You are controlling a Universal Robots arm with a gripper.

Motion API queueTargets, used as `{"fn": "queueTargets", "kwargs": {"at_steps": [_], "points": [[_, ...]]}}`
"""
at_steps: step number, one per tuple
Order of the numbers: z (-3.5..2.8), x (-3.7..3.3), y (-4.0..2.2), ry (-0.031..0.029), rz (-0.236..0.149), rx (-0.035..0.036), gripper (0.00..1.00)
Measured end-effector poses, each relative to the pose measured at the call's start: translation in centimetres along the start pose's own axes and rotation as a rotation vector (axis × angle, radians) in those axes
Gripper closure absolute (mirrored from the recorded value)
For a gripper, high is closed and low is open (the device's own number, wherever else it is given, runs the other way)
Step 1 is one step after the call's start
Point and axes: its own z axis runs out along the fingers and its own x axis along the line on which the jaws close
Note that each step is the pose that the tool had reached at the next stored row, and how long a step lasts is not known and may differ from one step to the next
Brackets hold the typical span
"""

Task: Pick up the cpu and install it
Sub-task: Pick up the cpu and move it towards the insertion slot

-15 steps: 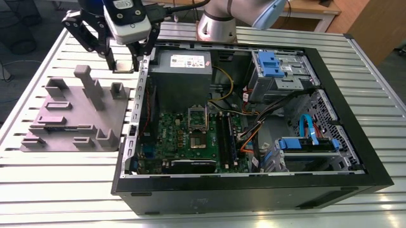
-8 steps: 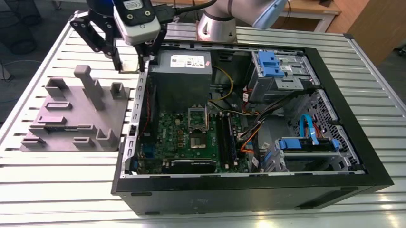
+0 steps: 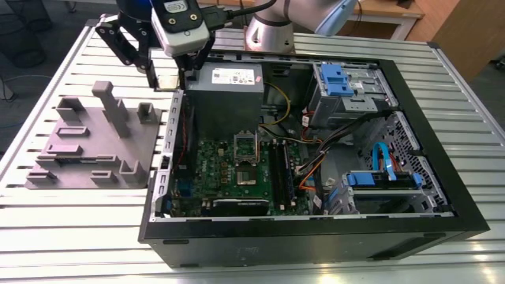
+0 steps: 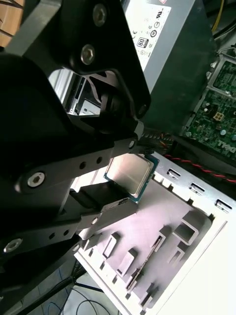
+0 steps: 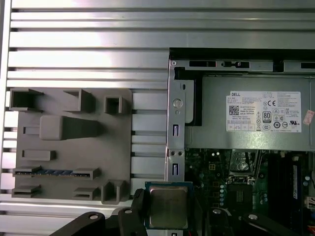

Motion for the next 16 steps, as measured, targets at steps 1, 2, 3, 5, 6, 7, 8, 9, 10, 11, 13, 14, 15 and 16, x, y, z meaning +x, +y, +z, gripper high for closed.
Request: {"fn": "queueTargets", "kwargs": {"at_steps": [1,2,3,5,6,7,8,9,10,11,13,14,15,16], "points": [[-0.01,-0.01,0.00,0.0001,0.000,0.0001,0.53],[0.00,-0.01,0.00,0.0001,0.000,0.0001,0.53],[0.00,-0.03,0.00,0.0000,0.000,0.0000,0.53],[-0.01,-0.05,0.00,0.0001,0.000,0.0001,0.53],[-0.01,-0.05,0.00,0.0001,0.000,0.0001,0.53],[-0.01,-0.05,0.00,0.0001,0.000,0.0001,0.53],[0.00,-0.06,0.00,0.0001,0.000,0.0000,0.53],[-0.01,-0.06,0.00,0.0001,0.000,0.0001,0.53],[-0.01,-0.07,0.00,0.0000,0.000,0.0001,0.53],[-0.01,-0.07,0.00,0.0001,0.000,0.0001,0.53],[-0.01,-0.08,0.00,0.0001,0.000,0.0001,0.53],[-0.01,-0.08,0.00,0.0001,0.000,0.0001,0.53],[0.00,-0.11,0.00,0.0000,0.000,0.0000,0.53],[0.00,-0.22,0.01,0.0001,0.000,0.0001,0.53]]}}
